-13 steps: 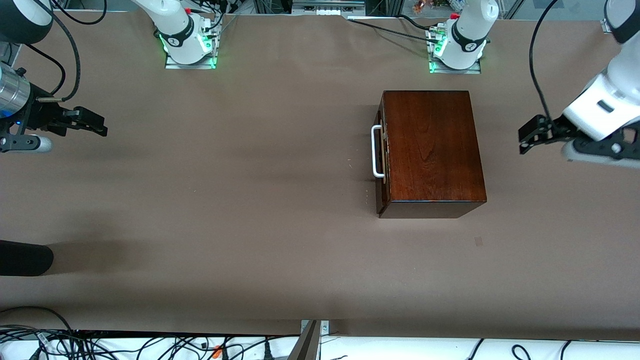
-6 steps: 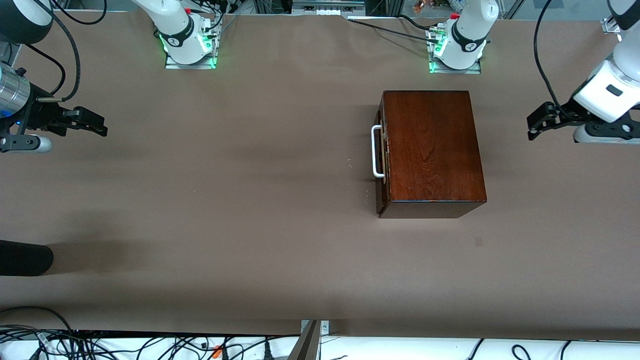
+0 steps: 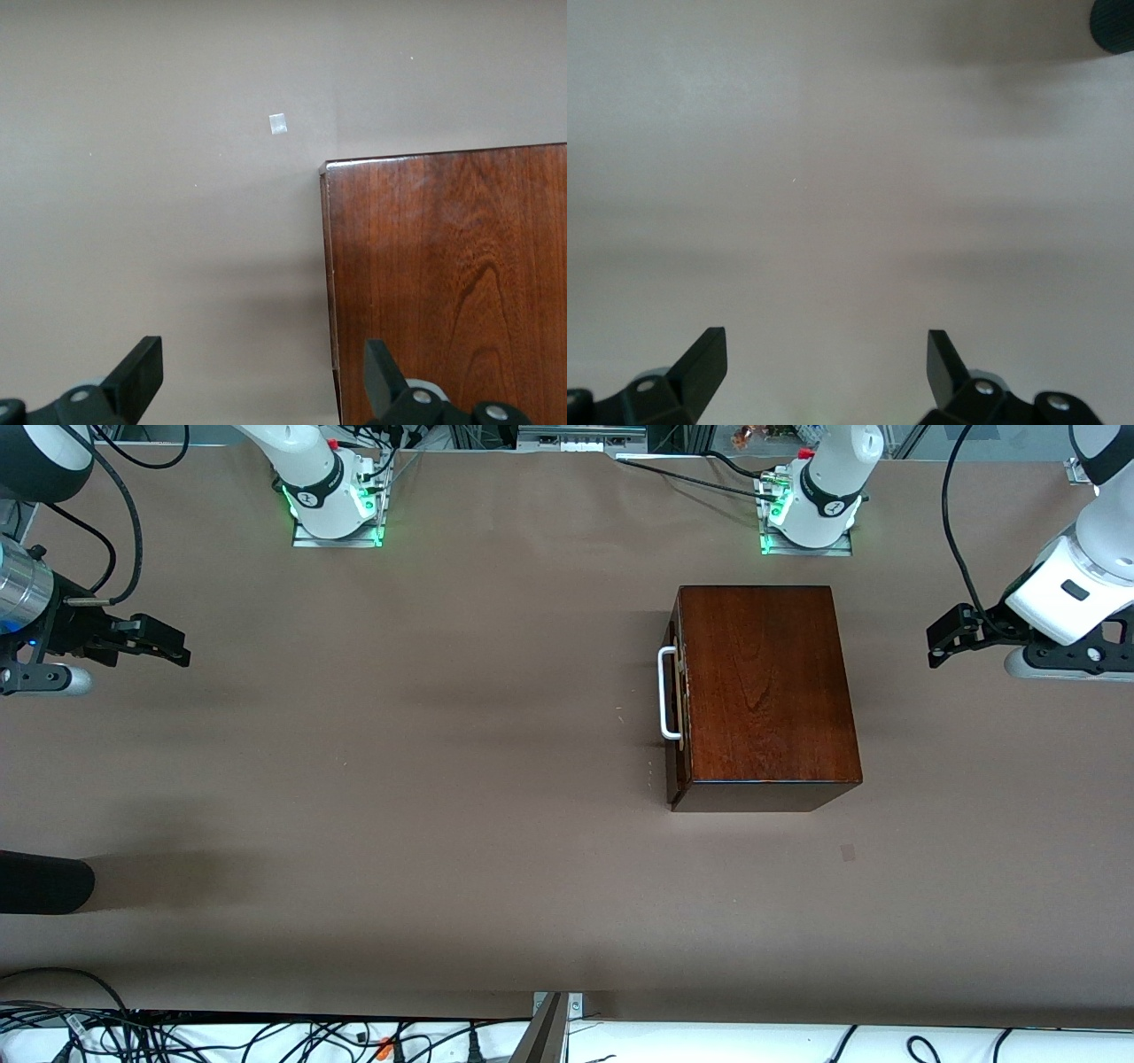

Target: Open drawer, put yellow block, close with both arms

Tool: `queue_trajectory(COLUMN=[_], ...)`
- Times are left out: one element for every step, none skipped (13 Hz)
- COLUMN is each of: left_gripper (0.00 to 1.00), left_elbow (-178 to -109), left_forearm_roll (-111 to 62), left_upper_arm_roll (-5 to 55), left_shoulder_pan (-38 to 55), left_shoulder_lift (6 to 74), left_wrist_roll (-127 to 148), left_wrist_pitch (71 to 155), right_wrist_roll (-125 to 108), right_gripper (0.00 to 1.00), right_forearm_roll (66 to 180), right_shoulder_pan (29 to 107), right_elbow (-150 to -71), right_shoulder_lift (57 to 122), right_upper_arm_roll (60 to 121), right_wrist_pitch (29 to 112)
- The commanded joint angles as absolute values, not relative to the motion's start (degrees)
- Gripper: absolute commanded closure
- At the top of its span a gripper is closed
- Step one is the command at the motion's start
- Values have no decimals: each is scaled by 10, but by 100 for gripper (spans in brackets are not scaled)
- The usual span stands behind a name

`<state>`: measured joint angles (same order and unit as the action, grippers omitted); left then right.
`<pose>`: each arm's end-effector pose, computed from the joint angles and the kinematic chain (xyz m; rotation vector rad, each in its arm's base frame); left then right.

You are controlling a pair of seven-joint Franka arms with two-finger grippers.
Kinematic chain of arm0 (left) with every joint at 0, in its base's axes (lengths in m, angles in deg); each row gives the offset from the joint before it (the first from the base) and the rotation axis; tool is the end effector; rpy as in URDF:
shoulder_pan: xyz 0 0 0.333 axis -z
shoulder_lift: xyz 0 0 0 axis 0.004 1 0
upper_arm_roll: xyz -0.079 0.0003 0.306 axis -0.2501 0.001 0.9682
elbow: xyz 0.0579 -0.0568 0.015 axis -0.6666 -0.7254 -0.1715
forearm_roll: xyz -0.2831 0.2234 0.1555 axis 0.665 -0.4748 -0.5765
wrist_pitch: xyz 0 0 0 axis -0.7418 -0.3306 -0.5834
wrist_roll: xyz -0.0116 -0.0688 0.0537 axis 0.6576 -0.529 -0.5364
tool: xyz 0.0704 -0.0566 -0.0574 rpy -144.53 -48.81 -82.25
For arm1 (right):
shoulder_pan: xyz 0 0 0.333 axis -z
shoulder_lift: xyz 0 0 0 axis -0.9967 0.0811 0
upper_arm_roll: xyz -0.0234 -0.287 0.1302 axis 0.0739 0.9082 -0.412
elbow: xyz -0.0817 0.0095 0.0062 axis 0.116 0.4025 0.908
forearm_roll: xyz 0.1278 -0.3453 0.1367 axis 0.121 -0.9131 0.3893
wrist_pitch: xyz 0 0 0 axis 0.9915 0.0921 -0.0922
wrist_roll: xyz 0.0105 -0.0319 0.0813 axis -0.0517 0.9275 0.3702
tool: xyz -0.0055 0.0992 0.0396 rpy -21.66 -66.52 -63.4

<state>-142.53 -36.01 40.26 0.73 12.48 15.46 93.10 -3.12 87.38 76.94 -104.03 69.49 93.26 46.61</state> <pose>0.5496 -0.0344 0.5799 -3.0943 0.0793 -0.0032 0.5721 0.0087 0.5667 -3.1257 0.0000 0.1391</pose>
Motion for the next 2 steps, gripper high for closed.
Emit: queue_trajectory(left_gripper=[0, 0], left_elbow=[-1434, -1433], left_forearm_roll=[-352, -352], left_upper_arm_roll=[407, 407], left_shoulder_pan=[14, 18], left_shoulder_lift=[115, 114], left_wrist_roll=[154, 154], left_wrist_pitch=[925, 922], right_wrist_roll=[-23, -23], right_gripper=[0, 0], right_forearm_roll=[866, 866], right_shoulder_pan=[770, 771], right_elbow=[-1027, -1027], right_shoulder_lift=[698, 698], right_upper_arm_roll=[928, 929], right_wrist_pitch=[457, 457])
